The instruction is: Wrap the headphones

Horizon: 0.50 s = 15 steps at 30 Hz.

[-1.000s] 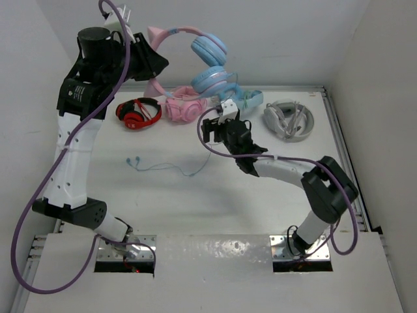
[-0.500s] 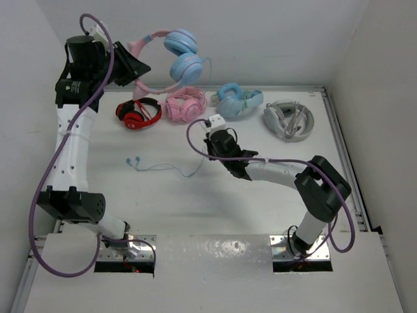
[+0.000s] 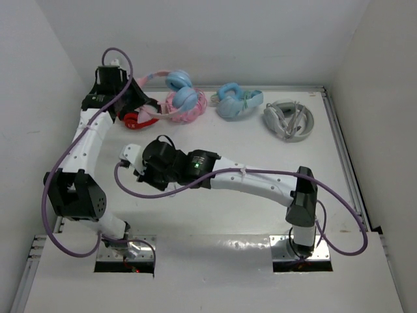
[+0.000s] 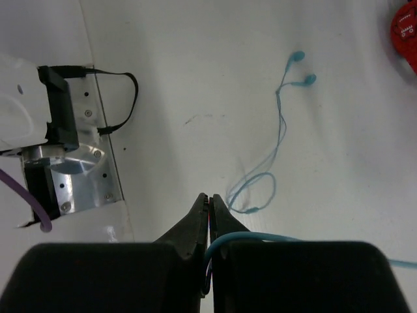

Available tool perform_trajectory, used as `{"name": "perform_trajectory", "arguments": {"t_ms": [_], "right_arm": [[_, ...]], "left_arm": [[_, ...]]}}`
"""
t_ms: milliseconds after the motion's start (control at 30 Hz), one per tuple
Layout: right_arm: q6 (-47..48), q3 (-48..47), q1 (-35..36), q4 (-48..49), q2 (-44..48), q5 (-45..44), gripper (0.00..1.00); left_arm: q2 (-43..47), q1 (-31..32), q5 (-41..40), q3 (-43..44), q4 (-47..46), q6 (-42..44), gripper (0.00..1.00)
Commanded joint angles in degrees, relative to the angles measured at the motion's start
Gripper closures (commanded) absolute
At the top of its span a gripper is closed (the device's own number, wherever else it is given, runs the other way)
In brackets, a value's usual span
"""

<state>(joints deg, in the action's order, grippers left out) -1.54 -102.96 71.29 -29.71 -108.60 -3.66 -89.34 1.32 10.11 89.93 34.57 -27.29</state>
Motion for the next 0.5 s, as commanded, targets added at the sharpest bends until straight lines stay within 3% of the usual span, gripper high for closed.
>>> {"name": "perform_trajectory", "arguments": {"t_ms": [0, 133, 467], "right_arm": [[3.2, -5.0, -1.6, -6.4, 1.7, 3.5, 1.0], [4.2, -8.8, -3.1, -11.1, 3.6, -0.3, 1.0], [2.2, -12.7, -12.7, -23.8, 6.9, -8.5, 1.0]], "left_arm": [[3.5, 5.3, -6.2, -3.9, -8.4, 9.1, 1.0], [5.6, 11.4, -15.9, -10.7, -12.6, 19.9, 1.0], [8.3, 15.6, -20.0, -15.4, -16.1, 37.7, 1.0]]}}
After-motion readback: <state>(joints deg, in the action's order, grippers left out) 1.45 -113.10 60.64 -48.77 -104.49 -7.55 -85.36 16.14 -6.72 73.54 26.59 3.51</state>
